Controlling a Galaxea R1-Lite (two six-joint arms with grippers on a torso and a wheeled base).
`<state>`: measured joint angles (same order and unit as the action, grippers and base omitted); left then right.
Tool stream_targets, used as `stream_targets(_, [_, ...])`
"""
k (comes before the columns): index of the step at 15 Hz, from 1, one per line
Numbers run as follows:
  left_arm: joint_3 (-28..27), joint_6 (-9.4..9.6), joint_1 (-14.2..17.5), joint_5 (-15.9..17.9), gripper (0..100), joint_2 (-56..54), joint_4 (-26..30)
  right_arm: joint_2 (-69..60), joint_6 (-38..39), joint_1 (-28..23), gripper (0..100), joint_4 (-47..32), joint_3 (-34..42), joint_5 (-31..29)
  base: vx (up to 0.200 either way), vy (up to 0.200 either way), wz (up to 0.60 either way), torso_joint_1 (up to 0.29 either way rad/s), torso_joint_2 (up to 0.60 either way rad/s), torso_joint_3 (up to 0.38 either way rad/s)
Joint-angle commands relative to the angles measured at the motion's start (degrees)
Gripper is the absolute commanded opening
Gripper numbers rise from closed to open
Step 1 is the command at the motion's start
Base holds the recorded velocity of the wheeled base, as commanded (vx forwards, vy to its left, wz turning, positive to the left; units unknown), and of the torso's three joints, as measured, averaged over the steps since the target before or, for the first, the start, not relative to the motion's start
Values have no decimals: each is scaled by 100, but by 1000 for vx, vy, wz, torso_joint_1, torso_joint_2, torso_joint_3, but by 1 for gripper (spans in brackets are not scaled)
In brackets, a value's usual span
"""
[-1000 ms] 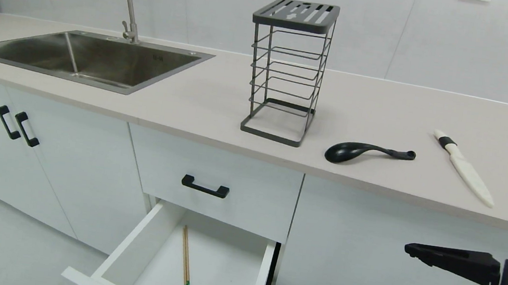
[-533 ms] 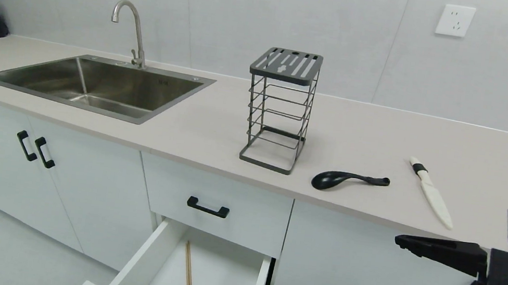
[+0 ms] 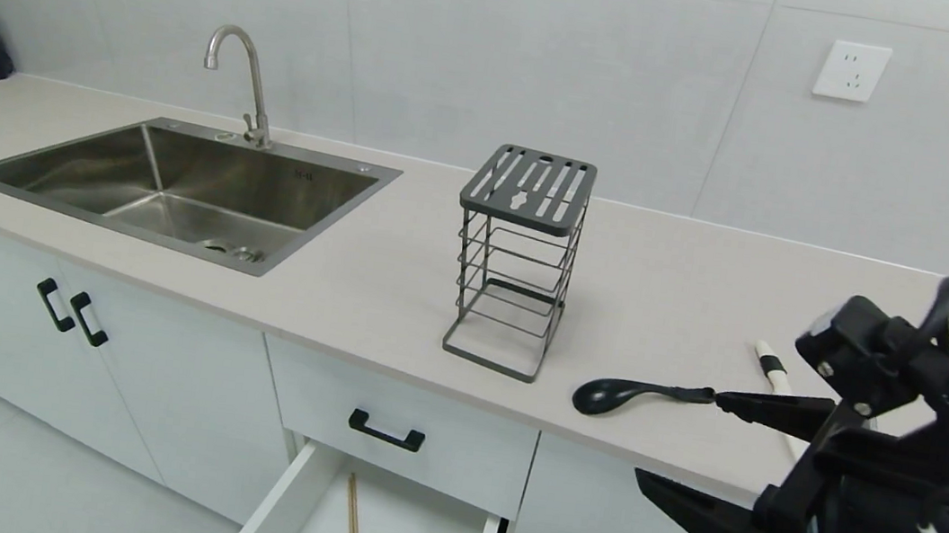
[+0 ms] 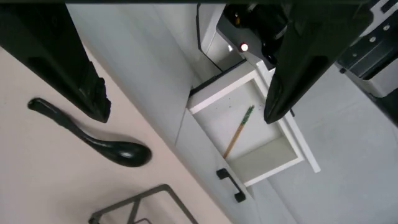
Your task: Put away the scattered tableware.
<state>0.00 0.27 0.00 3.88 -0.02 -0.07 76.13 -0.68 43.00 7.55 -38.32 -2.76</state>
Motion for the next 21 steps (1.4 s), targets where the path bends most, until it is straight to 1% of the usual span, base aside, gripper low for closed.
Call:
stream_targets(1, [0,0,0,-1,100,2,-1,605,-28,-239,100,1,-299,56,0,0,0,286,-515,-246])
stream_targets(4, [0,0,0,-1,100,2,-1,886,-266,-652,100,-8,-458,196,0,0,0,246,-468,-219])
stream_targets(5, [0,0,0,-1,100,2,-1,991,-389,-1065,100,19,-475,566,0,0,0,80,-168,-90])
stream_targets(6, [0,0,0,-1,100,2,-1,1027,-582,-1250,100,19,-466,759,0,0,0,56,-80,-46])
stream_targets(8, [0,0,0,-1,100,2,-1,1106,-960,-1540,100,28,-458,794,0,0,0,0,0,0])
stream_targets(10, [0,0,0,-1,100,2,-1,1176,-1127,-1821,100,116,-378,829,0,0,0,0,0,0])
stream_targets(12, [0,0,0,-1,100,2,-1,1352,-1285,-2006,100,353,-132,917,0,0,0,0,0,0])
stream_targets(14, [0,0,0,-1,100,2,-1,1668,-1408,-2111,100,599,-44,917,0,0,0,0,0,0])
stream_targets(17, [0,0,0,-1,100,2,-1,2108,-1400,-2120,100,827,-44,952,0,0,0,0,0,0])
stream_targets(19, [0,0,0,-1,100,2,-1,2327,-1408,-2208,100,880,-62,1128,0,0,0,0,0,0])
stream_targets(21, [0,0,0,-1,100,2,-1,2486,-1426,-2296,100,942,-97,1137,0,0,0,0,0,0])
